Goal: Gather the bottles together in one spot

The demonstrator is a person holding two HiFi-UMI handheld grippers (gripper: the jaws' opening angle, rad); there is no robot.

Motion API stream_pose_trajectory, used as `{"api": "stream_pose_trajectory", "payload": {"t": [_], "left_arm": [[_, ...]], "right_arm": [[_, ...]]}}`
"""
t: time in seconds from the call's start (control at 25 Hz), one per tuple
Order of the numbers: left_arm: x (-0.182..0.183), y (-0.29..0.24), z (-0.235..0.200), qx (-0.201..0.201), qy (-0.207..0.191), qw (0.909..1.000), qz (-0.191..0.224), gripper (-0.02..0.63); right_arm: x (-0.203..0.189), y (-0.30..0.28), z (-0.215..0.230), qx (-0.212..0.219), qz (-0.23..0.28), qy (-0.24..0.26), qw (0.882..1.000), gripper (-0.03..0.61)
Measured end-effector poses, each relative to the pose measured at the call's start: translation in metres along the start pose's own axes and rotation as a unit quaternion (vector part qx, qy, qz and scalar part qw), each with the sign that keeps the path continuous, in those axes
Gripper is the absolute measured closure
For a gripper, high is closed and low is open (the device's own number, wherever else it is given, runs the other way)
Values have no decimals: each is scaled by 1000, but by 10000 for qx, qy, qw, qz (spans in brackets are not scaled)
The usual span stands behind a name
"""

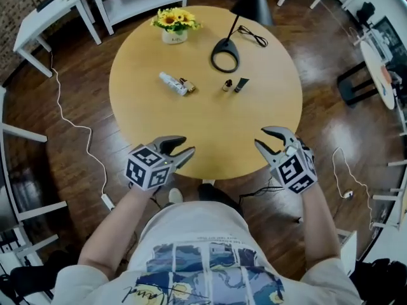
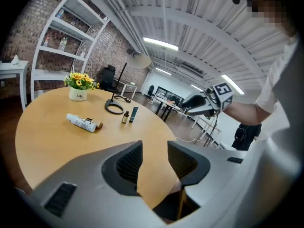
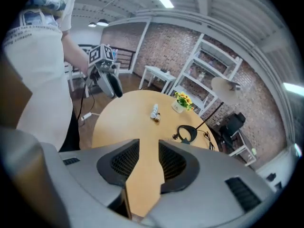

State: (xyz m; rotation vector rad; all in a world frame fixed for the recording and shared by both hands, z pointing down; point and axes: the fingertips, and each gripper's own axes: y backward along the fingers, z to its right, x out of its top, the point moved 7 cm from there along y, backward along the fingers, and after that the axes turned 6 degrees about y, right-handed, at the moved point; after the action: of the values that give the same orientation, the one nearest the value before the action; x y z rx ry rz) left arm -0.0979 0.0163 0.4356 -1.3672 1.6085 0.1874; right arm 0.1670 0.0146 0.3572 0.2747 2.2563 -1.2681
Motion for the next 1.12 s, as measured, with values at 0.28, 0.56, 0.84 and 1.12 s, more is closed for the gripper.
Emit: {"api": "stream_pose_trajectory", "payload": {"t": [0.28,0.56,0.84,1.12], "left_arm": [[-15,34,18,213,-320,9990,-210,448],[-29,58,31,24,-146,9999,-67,446],[-33,85,24,-14,133,9989,445,446],[-43,102,8,2,390,9958,830,446]], "right_arm": [[10,43,-107,-540,631,-1780,9805,425],[22,45,-149,-420,676,-1927,9780,425],[40,35,-143,-174,639,-1535,9859,425],[62,-8,-97,279,598,-706,9953,426]]}}
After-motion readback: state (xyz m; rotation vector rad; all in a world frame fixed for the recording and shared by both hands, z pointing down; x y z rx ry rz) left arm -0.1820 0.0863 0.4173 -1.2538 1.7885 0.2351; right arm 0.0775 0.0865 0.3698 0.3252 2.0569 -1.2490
